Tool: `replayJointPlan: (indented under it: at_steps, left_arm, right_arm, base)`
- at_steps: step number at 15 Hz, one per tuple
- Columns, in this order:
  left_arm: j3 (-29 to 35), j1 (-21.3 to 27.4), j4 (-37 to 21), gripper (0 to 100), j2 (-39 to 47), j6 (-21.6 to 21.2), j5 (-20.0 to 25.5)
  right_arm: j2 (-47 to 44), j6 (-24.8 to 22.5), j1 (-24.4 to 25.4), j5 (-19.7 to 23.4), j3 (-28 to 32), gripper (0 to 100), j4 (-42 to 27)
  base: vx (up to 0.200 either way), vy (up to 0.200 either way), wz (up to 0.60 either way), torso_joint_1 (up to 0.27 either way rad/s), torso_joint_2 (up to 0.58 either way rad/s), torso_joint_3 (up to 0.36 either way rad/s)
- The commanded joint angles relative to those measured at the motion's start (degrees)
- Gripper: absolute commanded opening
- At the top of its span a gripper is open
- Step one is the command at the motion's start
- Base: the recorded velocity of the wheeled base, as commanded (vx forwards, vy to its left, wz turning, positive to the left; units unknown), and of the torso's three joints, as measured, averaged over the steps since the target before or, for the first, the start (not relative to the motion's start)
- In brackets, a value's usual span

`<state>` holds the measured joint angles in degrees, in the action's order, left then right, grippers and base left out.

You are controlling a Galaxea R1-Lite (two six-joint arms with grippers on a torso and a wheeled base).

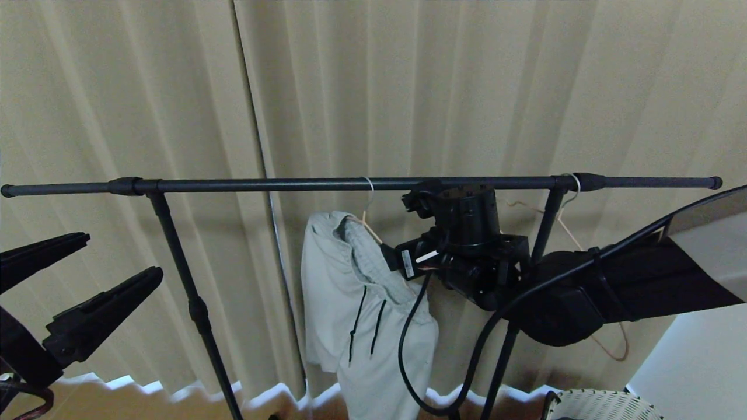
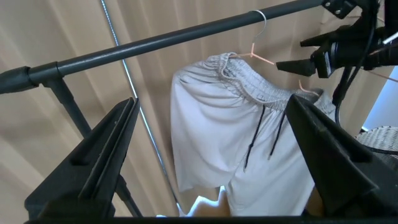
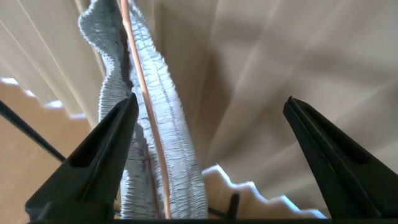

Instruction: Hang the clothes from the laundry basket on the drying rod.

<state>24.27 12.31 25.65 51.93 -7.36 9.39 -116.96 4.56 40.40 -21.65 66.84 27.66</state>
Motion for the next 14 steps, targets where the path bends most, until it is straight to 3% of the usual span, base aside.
replayJointPlan:
  at_steps: [1, 3, 8, 11, 12, 14]
  left_arm:
    - [-0.1, 0.0, 0.0, 100, 0.3, 0.0, 0.0]
    - [-0.3, -0.1, -0.1, 100, 0.4, -0.3, 0.0]
    - [-1.9, -0.2, -0.1, 100, 6.0, -1.7, -0.1]
    - [-3.2, -0.4, -0.1, 100, 7.1, -1.8, -0.1]
    - [-3.6, -0.5, -0.1, 100, 7.0, -2.2, -0.2]
    - [-3.7, -2.5, -0.1, 100, 8.7, -3.0, -0.2]
  right_arm:
    - [4.7, -0.1, 0.0, 0.1, -4.8, 100, 1.3]
    - [8.7, -0.2, 0.0, 0.1, -8.2, 100, 1.6]
    - [29.9, -2.7, -1.6, -0.1, -23.6, 100, 0.7]
    - [37.1, -7.4, -7.4, -0.3, -34.5, 100, 0.9]
    - [38.6, -8.6, -11.6, -0.3, -37.3, 100, 1.4]
    - [39.8, -9.1, -15.4, -0.2, -39.8, 100, 1.5]
  base:
    - [0.000, 0.000, 0.00, 0.000, 0.00, 0.000]
    - [0.000, 0.000, 0.00, 0.000, 0.00, 0.000]
    - [0.000, 0.000, 0.00, 0.000, 0.00, 0.000]
    - [0.000, 0.000, 0.00, 0.000, 0.00, 0.000]
    - [0.000, 0.000, 0.00, 0.000, 0.00, 0.000]
    - [0.000, 0.000, 0.00, 0.000, 0.00, 0.000]
